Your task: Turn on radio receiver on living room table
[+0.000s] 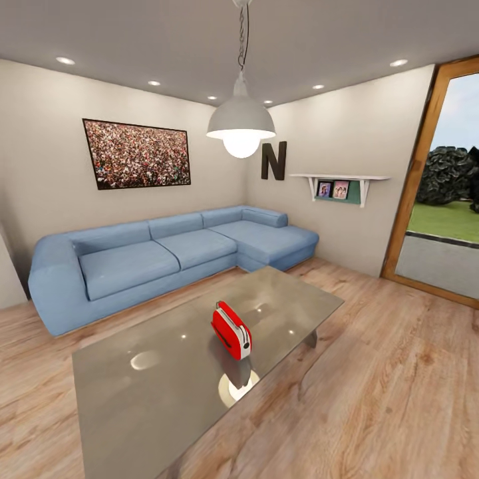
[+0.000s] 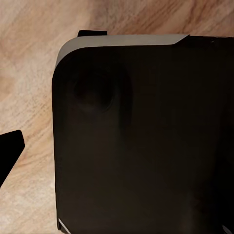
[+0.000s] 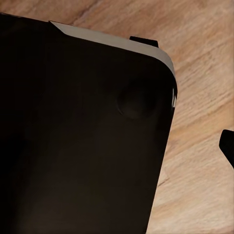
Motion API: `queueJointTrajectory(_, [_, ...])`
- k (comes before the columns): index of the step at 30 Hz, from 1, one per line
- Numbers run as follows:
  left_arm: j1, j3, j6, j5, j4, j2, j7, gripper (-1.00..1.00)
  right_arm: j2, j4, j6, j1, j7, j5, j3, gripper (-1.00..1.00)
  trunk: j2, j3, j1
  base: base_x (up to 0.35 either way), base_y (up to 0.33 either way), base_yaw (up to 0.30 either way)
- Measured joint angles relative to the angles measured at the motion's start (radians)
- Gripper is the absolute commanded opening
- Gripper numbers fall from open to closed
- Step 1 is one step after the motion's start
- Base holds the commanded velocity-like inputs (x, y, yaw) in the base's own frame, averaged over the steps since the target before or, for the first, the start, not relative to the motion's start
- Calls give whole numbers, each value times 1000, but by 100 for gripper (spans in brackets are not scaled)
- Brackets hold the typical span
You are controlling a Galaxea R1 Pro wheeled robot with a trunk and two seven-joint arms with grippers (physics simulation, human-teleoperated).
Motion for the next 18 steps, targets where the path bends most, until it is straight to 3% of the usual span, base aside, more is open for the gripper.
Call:
queueJointTrajectory(10, [0,0,2,0,0,0,0,100,1,0,2,0,-2,0,1,100,0,0,0,248,-230,-27])
queueJointTrajectory(18, [0,0,2,0,0,0,0,100,1,0,2,0,-1,-1,0,100,0,0,0,251,-230,-245])
